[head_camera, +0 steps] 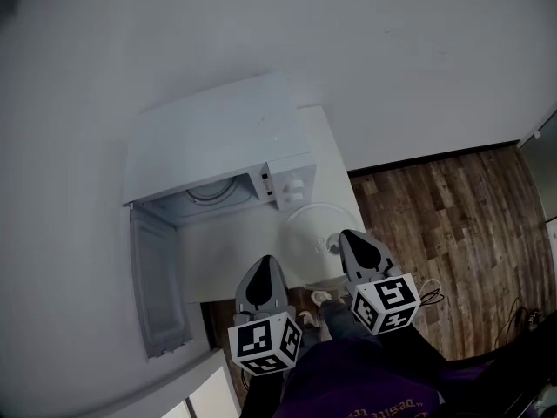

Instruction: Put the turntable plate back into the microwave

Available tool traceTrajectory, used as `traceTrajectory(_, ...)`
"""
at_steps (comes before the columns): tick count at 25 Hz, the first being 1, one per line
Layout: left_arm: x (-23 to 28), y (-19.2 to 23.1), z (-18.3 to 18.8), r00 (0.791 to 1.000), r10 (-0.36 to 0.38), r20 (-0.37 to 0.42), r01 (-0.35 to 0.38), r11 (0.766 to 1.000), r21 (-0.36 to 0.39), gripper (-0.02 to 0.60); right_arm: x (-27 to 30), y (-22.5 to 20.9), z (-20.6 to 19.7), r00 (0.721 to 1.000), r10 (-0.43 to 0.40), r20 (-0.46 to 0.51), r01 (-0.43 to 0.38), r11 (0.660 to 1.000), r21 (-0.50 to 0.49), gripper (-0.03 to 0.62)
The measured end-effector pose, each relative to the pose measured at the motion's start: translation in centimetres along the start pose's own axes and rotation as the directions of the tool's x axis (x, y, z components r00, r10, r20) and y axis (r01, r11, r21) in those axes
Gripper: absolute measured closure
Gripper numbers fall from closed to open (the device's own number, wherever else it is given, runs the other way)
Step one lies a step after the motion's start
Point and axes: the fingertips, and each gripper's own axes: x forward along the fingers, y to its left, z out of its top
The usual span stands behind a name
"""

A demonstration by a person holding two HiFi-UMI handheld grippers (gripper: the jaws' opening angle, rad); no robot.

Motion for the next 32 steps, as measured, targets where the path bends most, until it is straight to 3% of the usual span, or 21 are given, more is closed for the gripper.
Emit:
traceTrajectory(4, -0.1, -0.2, -3.3, 0.990, -0.109, -0.086, 0.102, 0.992, -0.077, 0.577, -1.0, -0.5, -3.3, 0.997, 0.000, -0.074, 0.009, 0.991, 0.131, 0.589)
traceTrajectory(7, -0.3, -0.5, -6.2, 0.976, -0.171, -0.138, 0.153, 0.979, -0.132, 0.577, -2.2, -1.5, -6.6, 0.990, -0.039, -0.137, 0.066, 0.977, 0.201, 0.537)
traceTrajectory(8, -0.3, -0.6, -7.3, 0.969, -0.188, -0.161, 0.166, 0.976, -0.141, 0.540, -2.6, -1.9, -7.7, 0.986, -0.055, -0.157, 0.089, 0.972, 0.218, 0.525)
traceTrajectory(9, -0.3, -0.8, -8.6, 0.960, -0.205, -0.190, 0.179, 0.973, -0.147, 0.459, -2.9, -2.1, -8.8, 0.982, -0.067, -0.176, 0.108, 0.966, 0.235, 0.515)
traceTrajectory(13, -0.3, -1.4, -13.1, 0.925, -0.249, -0.288, 0.195, 0.959, -0.206, 0.424, -4.3, -3.2, -13.3, 0.962, -0.069, -0.264, 0.155, 0.935, 0.320, 0.487)
traceTrajectory(16, -0.2, -2.0, -17.0, 0.885, -0.302, -0.355, 0.214, 0.940, -0.265, 0.355, -4.9, -3.9, -16.5, 0.948, -0.018, -0.319, 0.168, 0.878, 0.448, 0.455)
traceTrajectory(18, 0.1, -2.1, -19.8, 0.845, -0.322, -0.427, 0.210, 0.934, -0.289, 0.336, -5.0, -4.6, -18.1, 0.939, 0.015, -0.344, 0.174, 0.841, 0.512, 0.445)
traceTrajectory(20, 0.4, -2.2, -21.9, 0.821, -0.330, -0.466, 0.197, 0.930, -0.312, 0.331, -5.0, -5.2, -19.6, 0.929, 0.031, -0.368, 0.191, 0.813, 0.551, 0.433)
traceTrajectory(24, 1.3, -2.1, -24.7, 0.828, -0.308, -0.468, 0.157, 0.929, -0.334, 0.320, -4.4, -5.7, -21.8, 0.917, 0.073, -0.393, 0.203, 0.762, 0.615, 0.422)
traceTrajectory(27, 2.7, -2.5, -25.3, 0.838, -0.308, -0.450, 0.127, 0.913, -0.388, 0.319, -3.2, -6.1, -23.2, 0.909, 0.095, -0.405, 0.220, 0.717, 0.662, 0.421)
traceTrajectory(32, 3.8, -3.0, -26.2, 0.830, -0.313, -0.461, 0.093, 0.893, -0.440, 0.321, -2.3, -5.8, -24.3, 0.909, 0.142, -0.392, 0.214, 0.648, 0.731, 0.421)
